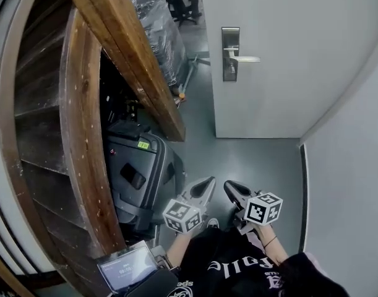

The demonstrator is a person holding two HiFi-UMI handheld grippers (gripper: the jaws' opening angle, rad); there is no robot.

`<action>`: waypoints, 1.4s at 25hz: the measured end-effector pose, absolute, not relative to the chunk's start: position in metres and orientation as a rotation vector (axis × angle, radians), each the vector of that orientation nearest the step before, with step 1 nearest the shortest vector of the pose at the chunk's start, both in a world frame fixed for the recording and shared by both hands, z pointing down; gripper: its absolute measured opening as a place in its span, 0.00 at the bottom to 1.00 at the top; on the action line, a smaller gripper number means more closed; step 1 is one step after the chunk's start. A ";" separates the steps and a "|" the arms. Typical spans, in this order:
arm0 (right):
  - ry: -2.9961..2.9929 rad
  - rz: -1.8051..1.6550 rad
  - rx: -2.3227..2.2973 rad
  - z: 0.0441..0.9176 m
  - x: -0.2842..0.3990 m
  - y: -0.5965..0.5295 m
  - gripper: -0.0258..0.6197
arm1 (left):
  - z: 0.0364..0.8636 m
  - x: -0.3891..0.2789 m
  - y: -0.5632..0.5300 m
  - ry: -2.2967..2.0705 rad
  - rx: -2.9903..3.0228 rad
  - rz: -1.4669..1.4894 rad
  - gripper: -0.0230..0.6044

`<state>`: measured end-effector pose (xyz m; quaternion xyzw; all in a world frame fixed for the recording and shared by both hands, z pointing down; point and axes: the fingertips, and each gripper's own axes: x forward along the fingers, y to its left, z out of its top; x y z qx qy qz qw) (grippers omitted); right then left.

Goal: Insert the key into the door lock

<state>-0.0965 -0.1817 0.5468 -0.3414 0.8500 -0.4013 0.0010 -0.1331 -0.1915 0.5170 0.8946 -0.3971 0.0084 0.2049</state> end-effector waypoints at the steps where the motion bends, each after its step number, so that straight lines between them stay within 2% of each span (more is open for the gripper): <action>1: 2.666 -1.264 -1.087 0.548 -0.100 -0.170 0.09 | 0.518 -0.137 -0.183 -1.089 2.493 0.023 0.04; 10: 2.585 -1.266 -1.242 0.547 -0.085 -0.100 0.09 | 0.515 -0.136 -0.127 -1.006 2.505 0.002 0.04; 18: 2.594 -1.252 -1.199 0.539 -0.070 -0.056 0.09 | 0.508 -0.128 -0.079 -1.058 2.485 0.004 0.04; 29: 2.684 -1.222 -1.136 0.541 -0.008 0.061 0.09 | 0.505 -0.049 0.047 -1.070 2.449 -0.041 0.04; 35: 2.696 -1.237 -1.073 0.543 0.011 0.126 0.09 | 0.513 -0.029 0.119 -1.110 2.409 -0.064 0.04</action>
